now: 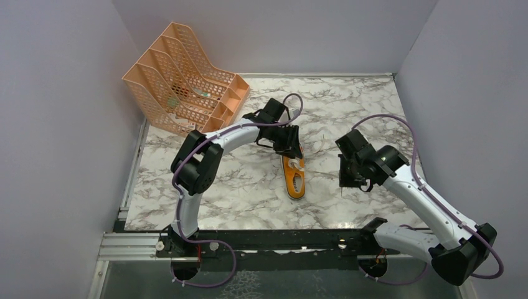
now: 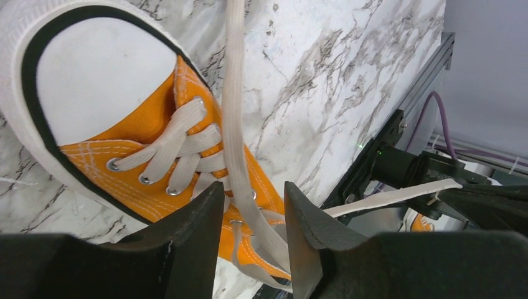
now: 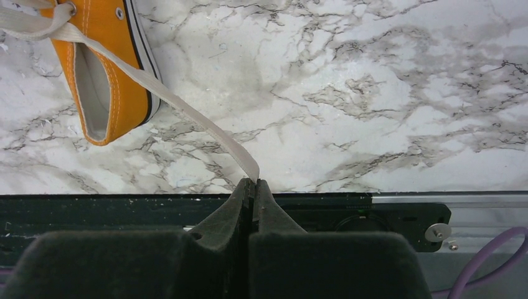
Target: Tie the shoes
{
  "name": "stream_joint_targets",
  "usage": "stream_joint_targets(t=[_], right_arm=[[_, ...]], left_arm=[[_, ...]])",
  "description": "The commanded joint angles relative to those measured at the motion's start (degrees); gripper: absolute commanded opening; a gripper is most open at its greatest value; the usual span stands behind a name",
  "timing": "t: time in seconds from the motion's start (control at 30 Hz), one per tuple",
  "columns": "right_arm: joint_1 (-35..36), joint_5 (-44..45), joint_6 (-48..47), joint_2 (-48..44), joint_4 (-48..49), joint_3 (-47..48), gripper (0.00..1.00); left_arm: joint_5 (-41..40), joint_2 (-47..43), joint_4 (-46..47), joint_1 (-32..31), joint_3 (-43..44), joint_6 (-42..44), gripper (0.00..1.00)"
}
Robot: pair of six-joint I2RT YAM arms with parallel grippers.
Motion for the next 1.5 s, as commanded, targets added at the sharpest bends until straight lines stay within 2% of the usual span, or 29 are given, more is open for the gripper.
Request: stream_joint_targets(t=[0.0, 0.2, 0.3, 0.4, 0.5, 0.7, 0.8, 0.97, 1.07, 1.13, 1.23, 1.33, 1.47], right_arm=[[-0.2, 2.0, 0.3, -1.6, -1.4, -0.4, 0.01], [-0.2, 2.7, 0.2, -1.6, -1.6, 0.3, 0.01], [-0.2, 3.0, 0.2, -1.6, -1.5, 0.7, 0.01], [-0.1, 3.4, 0.3, -1.5, -1.7, 1.0, 0.01], [-0.2, 4.5, 0.8, -1.6, -2.6, 2.1, 0.01], [-0.2, 6.5, 5.6, -1.6, -5.0, 3.9, 0.01], [-0.2, 11.5, 15.0, -0.8, -8.4, 4.1, 0.01], [-0.2, 13.6, 11.4, 3.1, -6.4, 7.1, 0.01], [-0.2, 2.7, 0.3, 3.2, 0.1, 7.5, 0.01], [-0.2, -8.3, -7.2, 1.9, 4.1, 6.7, 0.01], [-0.2, -25.8, -13.7, -0.5, 9.6, 4.8, 0.01], [-0.2, -47.6, -16.0, -0.7, 17.2, 1.6, 0.01], [0.2, -67.6, -7.6, 1.9, 37.0, -6.1, 0.01]], left_arm=[[2.8, 1.6, 0.6, -1.8, 2.5, -0.4, 0.39], [0.1, 0.5, 0.1, -2.2, 1.0, 0.3, 0.27], [-0.7, 0.7, -0.3, -2.2, 1.0, 0.6, 0.24], [-2.8, 0.7, -1.0, -2.1, 1.6, 1.0, 0.07], [-7.3, -1.9, -4.1, -2.0, 3.3, 2.3, 0.00], [-18.5, -12.5, -5.1, -1.7, -2.1, 1.3, 0.00], [-19.4, -16.4, -5.0, -1.4, -6.6, -2.0, 0.00], [-22.0, -22.4, -3.3, -1.5, -12.3, -4.5, 0.00], [-17.2, -22.9, -1.8, -1.1, -12.9, -2.2, 0.00], [-12.1, -22.0, -1.6, -1.1, -12.1, -0.7, 0.01], [-6.9, -23.7, 1.9, -1.1, -13.6, 1.1, 0.24], [-6.9, -30.4, 6.8, 0.3, -19.0, 1.9, 0.45], [-2.2, -35.5, 9.6, 6.4, -27.4, -1.2, 0.52]])
